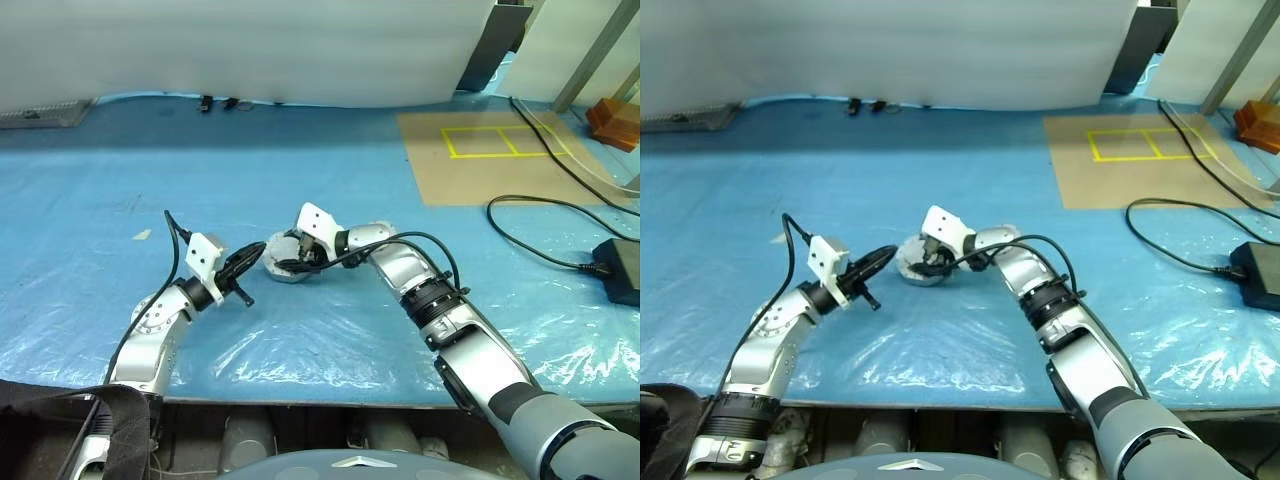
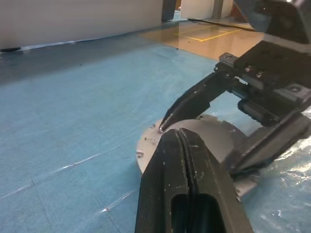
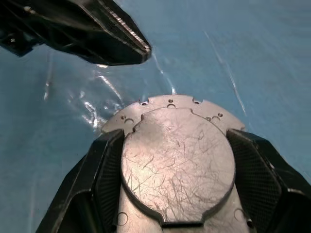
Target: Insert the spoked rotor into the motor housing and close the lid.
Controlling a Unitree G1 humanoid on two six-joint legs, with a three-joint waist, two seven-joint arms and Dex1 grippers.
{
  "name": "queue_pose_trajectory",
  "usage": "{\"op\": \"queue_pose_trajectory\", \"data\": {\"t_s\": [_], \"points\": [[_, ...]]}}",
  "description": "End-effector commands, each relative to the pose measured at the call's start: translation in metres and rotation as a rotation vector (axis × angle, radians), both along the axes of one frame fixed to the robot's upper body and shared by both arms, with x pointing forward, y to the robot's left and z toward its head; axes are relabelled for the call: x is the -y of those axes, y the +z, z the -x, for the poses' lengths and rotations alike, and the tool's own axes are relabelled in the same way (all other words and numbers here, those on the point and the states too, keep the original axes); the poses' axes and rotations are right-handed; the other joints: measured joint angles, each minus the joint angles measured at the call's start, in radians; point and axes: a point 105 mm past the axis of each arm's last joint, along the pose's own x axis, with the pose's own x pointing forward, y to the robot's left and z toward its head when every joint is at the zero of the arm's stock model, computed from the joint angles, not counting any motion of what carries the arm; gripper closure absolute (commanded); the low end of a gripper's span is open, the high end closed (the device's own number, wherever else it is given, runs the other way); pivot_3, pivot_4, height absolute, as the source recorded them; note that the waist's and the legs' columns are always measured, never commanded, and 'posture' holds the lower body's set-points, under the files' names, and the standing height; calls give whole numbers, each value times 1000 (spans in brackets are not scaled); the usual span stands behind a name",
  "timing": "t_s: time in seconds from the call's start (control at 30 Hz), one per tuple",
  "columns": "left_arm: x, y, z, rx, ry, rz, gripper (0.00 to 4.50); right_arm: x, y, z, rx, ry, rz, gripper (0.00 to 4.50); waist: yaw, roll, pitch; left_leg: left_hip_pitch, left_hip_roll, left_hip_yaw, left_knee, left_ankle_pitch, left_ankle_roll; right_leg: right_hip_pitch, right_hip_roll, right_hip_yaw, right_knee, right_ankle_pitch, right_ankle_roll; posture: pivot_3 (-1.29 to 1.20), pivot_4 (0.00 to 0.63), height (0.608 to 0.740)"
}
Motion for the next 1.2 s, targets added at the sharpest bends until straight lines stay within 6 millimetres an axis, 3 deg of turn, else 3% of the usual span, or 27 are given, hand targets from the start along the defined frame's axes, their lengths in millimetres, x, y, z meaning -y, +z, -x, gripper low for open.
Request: {"op": "queue_pose_trajectory", "data": {"t_s": [0.03, 0.23, 0.6, 0.87, 1.1, 1.2], "points": [[4, 8, -2, 40, -13, -14, 4500, 32, -49, -5, -21, -119, 175, 1530, 0, 0, 0, 0, 0, 0, 0, 0, 0, 0, 0, 0, 0, 0, 0, 0, 150, 740], [13, 7, -5, 39, -30, -22, 4500, 29, -53, 2, -70, -92, 171, 1530, -1, 0, 0, 0, 0, -1, 0, 0, 0, 0, 0, 0, 0, 0, 0, 0, 150, 740], [19, 8, -14, 49, -33, -41, 4500, 27, -71, 42, -221, 72, 228, 1530, -2, 1, -1, -5, -2, 0, -4, -1, 0, -2, 0, 1, -3, -4, -2, 0, 150, 740], [31, -19, -21, -20, -66, -229, 4500, 22, -65, 41, -214, 65, 209, 1530, -1, 1, -5, -3, -2, 0, -8, -2, -1, -1, 0, 1, -2, -7, -2, 0, 150, 740], [30, -32, -22, -84, -103, -336, 4500, 9, -43, 29, -185, 5, 64, 1530, -3, 3, -8, 0, -3, 0, -11, -3, -3, -1, -1, 1, -2, -8, -2, 0, 150, 740], [30, -32, -21, -87, -119, -350, 4500, 6, -33, 26, -168, 5, 11, 545, -4, 3, -9, 2, -3, 0, -11, -3, -3, 0, -1, 1, -2, -8, -2, 0, 150, 740]]}}
